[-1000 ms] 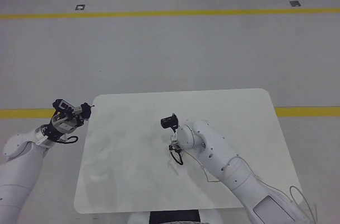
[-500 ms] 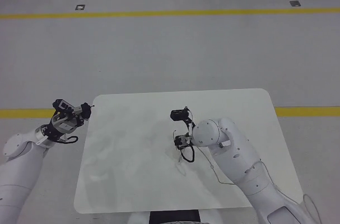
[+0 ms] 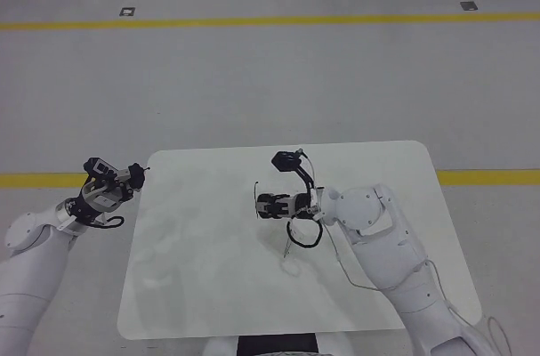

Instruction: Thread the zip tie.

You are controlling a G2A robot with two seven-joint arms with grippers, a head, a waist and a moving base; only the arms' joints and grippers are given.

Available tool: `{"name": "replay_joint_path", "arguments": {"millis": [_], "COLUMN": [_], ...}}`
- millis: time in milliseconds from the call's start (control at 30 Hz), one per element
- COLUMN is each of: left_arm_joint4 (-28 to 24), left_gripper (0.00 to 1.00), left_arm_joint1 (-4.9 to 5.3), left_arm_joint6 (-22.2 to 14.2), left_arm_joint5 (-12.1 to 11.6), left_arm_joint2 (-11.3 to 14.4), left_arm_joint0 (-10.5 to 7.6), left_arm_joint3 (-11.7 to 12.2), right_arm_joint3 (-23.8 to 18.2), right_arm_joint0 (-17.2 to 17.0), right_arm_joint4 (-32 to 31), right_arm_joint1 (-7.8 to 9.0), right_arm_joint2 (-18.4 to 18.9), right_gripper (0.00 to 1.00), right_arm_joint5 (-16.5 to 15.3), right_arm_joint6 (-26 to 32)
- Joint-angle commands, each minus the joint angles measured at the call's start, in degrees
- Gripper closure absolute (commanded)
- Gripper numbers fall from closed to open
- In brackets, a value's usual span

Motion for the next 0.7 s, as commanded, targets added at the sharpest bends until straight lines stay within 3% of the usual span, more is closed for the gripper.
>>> {"name": "replay_joint_path", "arguments": {"millis": [0, 233, 367, 667], "left_arm_joint4": [0.0, 0.0, 0.0, 0.0], "left_gripper": [1.0, 1.0, 1.0, 1.0], "left_arm_joint1": [0.0, 0.0, 0.0, 0.0], "left_arm_joint6": [0.0, 0.0, 0.0, 0.0], "left_arm_joint5": [0.0, 0.0, 0.0, 0.0], "left_arm_joint2": [0.0, 0.0, 0.0, 0.0], "left_arm_joint0": [0.0, 0.0, 0.0, 0.0], "left_arm_joint3": [0.0, 0.0, 0.0, 0.0], "right_arm_joint3": [-0.1, 0.0, -0.5, 2.8], "right_arm_joint0": [-0.1, -0.5, -1.4, 3.4], "right_arm_joint4": [-0.2, -0.1, 2.2, 0.9], "right_arm_joint1": [0.01, 0.0, -0.42, -3.01], "right_arm_joint2": [0.0, 0.2, -1.1, -9.9], "right_gripper": [1.0, 1.0, 1.0, 1.0], "right_arm_joint5": [0.2, 0.4, 0.1, 0.9], "right_arm_joint6": [0.0, -1.4, -9.5, -29.8]}}
